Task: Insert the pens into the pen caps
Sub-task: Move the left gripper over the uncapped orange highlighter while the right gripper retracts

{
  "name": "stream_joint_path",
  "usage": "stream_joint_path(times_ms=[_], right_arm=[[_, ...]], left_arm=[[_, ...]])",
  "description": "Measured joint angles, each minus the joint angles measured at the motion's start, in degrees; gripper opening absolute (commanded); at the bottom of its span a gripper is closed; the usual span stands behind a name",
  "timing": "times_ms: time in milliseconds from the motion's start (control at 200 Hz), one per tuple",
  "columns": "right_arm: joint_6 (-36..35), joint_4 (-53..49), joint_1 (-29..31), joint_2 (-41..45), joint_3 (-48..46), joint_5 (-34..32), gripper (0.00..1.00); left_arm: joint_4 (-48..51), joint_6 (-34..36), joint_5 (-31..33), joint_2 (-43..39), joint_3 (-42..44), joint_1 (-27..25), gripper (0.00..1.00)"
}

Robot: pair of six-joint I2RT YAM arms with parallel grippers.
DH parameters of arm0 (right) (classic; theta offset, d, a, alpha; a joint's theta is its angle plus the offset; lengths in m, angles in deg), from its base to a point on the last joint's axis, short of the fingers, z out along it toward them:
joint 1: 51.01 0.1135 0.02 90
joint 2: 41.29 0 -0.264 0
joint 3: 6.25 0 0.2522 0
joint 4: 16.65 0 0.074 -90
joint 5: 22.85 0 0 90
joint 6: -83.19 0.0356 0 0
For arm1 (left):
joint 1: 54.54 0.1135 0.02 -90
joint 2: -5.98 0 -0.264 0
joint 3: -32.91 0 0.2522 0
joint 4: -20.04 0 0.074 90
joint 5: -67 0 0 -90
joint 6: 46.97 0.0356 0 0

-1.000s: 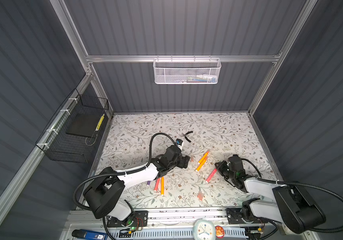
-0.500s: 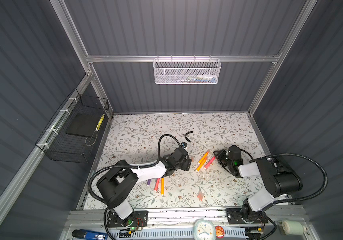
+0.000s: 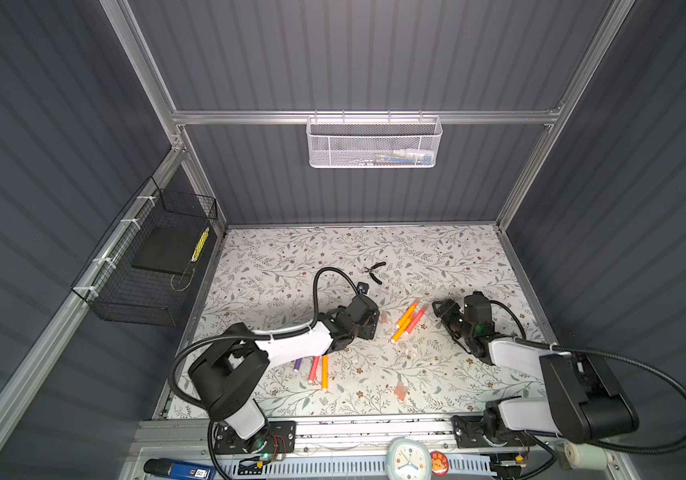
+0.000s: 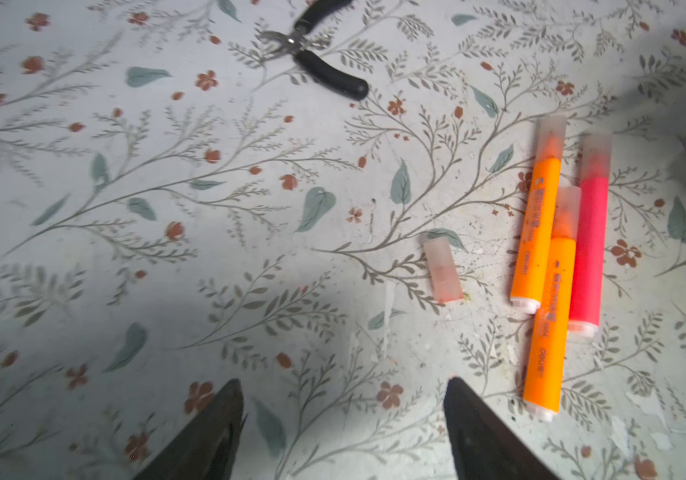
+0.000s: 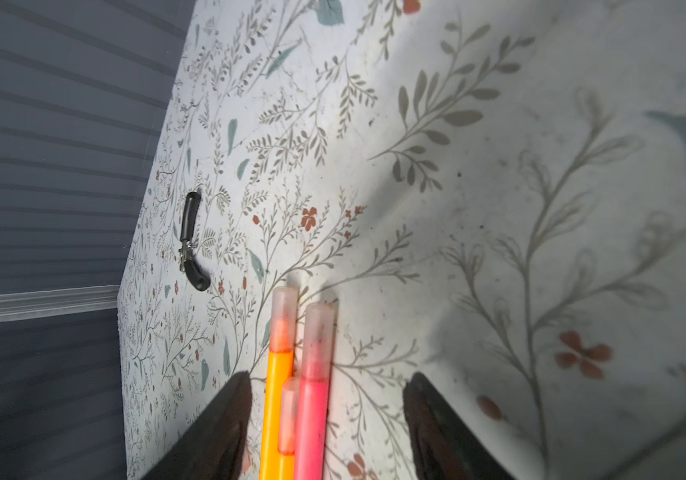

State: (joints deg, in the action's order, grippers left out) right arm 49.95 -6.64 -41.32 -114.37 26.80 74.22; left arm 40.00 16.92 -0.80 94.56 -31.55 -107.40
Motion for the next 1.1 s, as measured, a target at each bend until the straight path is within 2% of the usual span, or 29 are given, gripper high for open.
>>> stream_joint_path(times_ms=[175,310,480,590,740,865,1100], right_arm=[[-4.00,-5.99,0.00,12.70,-1.46,-1.77,0.76],[-8.68,-10.93,0.00,21.44,-1.38,-4.42,0.81],[-15.80,-17.25,0.00,27.87,-0.22,-10.91,0.87],[-18.56,-17.70,-0.04,27.93,-0.22,-15.65,0.86],[-20.68,-16.96,-0.22,22.95,-0.09,-18.73,0.86],[-21.27,-16.68,-0.22,19.47,0.94,-20.55,0.86],[-21.90,-15.56,-0.22,18.91,1.53,-21.51,0.86]], left_arm=[[5.73,-6.03,2.73,-10.84,3.56,-0.55,0.74],[9.84,-10.86,2.73,-17.25,8.07,-1.99,0.68],[18.01,-18.25,3.32,-23.19,11.87,-6.93,0.67],[20.41,-22.75,2.69,-27.61,16.17,-9.75,0.67],[22.23,-26.77,0.90,-29.03,20.35,-10.49,0.66],[21.66,-28.20,-0.68,-27.15,21.33,-10.54,0.65],[18.58,-28.81,-1.95,-19.91,21.38,-10.60,0.61]])
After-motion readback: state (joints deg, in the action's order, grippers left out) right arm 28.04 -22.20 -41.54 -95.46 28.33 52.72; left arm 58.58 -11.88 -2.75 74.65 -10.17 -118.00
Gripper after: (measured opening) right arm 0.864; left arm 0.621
